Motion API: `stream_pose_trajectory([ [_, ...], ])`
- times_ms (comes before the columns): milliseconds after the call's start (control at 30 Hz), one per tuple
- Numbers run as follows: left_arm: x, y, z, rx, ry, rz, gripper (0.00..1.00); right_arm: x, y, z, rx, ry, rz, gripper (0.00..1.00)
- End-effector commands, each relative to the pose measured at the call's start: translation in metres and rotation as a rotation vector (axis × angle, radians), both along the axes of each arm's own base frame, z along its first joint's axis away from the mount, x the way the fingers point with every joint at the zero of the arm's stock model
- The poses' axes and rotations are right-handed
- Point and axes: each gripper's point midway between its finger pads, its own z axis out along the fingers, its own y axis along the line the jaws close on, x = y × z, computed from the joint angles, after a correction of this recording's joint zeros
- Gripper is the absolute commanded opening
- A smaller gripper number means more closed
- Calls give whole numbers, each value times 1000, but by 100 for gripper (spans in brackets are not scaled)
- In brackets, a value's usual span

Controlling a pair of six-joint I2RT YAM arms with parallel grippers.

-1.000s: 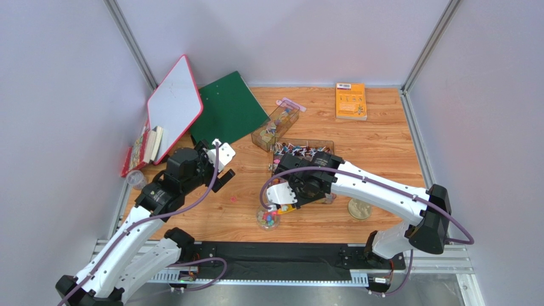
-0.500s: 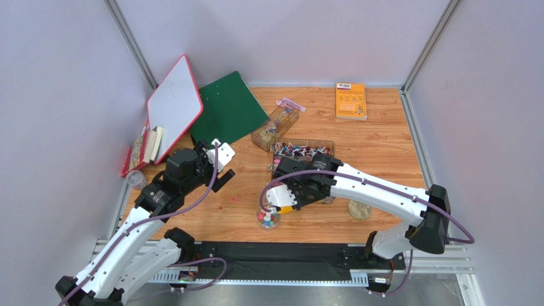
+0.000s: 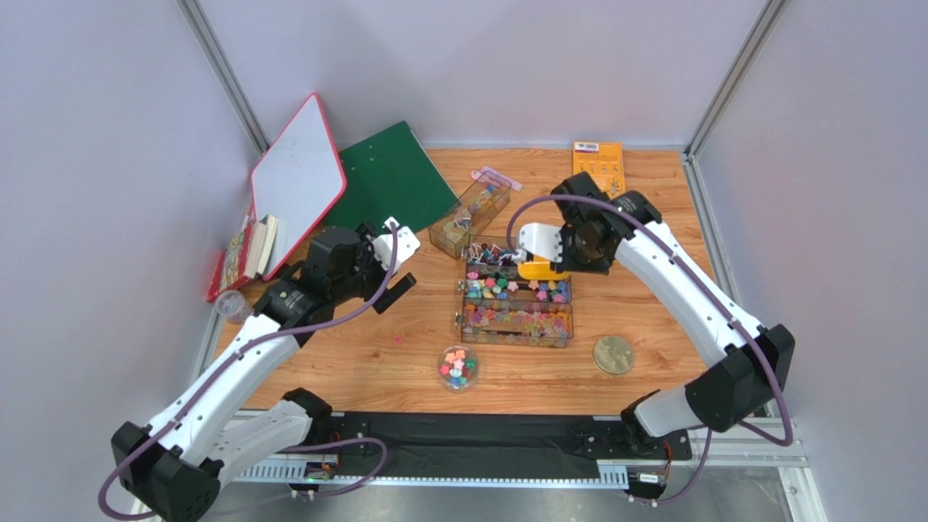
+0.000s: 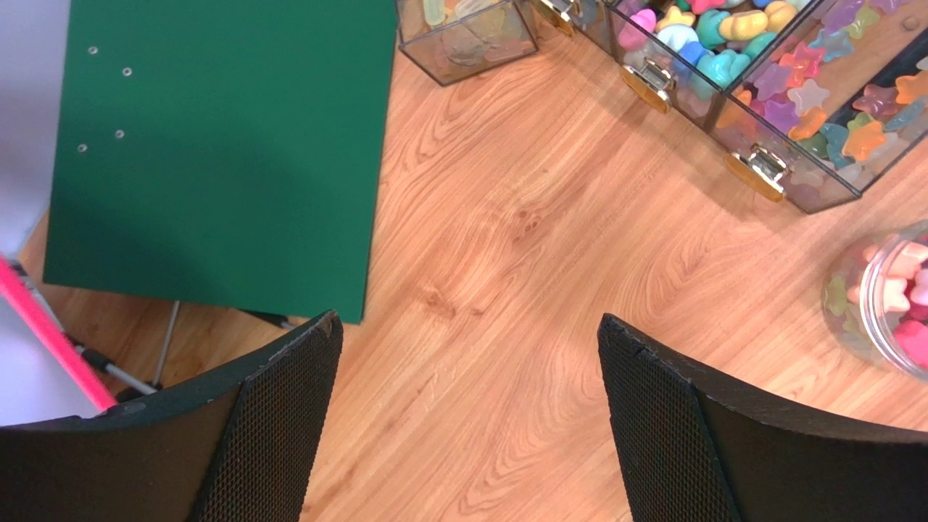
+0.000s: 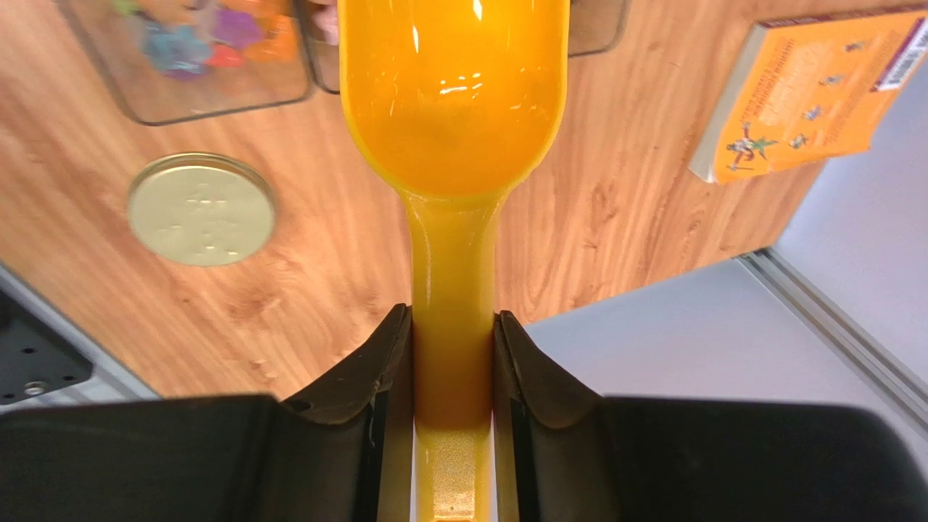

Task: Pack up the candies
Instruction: Scoop the fake candies from the storage box.

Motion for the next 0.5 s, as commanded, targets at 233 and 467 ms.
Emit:
stream_pose_trajectory([
  [233,38,-30,15,-57,0,-17,92,94,-22,4,-106,-38,65,0],
  [467,44,-31,17,-49,-5,-4,92,116,-32,-8,-234,42,109,0],
])
